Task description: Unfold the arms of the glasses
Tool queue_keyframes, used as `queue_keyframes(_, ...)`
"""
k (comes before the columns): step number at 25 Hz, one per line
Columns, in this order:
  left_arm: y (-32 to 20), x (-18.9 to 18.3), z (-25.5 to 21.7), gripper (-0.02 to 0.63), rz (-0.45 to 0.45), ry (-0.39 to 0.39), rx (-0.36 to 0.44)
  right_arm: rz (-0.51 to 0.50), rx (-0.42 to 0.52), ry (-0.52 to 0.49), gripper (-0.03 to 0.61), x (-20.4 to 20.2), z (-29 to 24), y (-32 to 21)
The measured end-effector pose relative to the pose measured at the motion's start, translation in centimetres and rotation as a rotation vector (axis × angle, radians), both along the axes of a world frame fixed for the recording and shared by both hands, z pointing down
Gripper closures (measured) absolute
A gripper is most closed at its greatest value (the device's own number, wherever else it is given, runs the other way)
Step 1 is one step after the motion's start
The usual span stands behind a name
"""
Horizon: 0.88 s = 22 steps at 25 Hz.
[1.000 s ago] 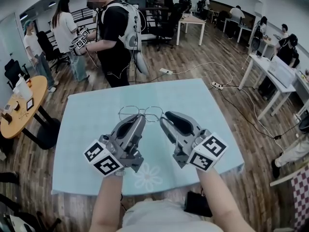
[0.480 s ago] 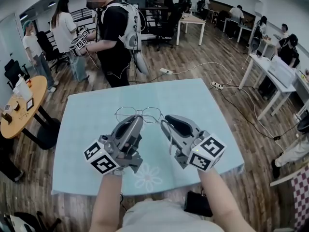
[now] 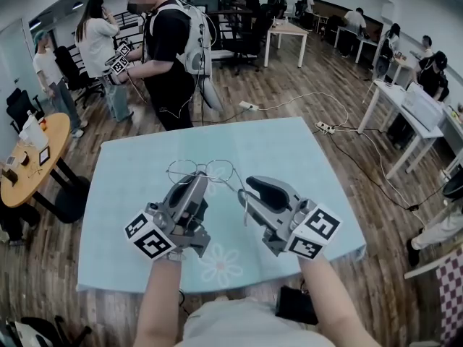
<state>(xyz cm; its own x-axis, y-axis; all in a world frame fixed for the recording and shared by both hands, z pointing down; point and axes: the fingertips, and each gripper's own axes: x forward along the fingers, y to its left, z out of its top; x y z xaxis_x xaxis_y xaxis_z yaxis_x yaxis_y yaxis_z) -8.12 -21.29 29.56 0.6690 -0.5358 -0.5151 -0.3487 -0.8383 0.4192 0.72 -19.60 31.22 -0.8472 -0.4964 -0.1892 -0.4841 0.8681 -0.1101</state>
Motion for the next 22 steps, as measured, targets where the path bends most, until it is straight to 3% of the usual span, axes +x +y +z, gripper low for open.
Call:
queue_keyframes(9,-1.9,-1.2,1.5,0.606,-0.098,-0.048,-0.032,-0.06,0.027,-0.016,0.451,-1.4,-1.2,2.0)
queue_keyframes(22,-1.9,-1.5,0.9,0.604,-0.144,0.016,0.082,-0.156,0.08,-0.057,0.451,-3.5,-2.9,6.3)
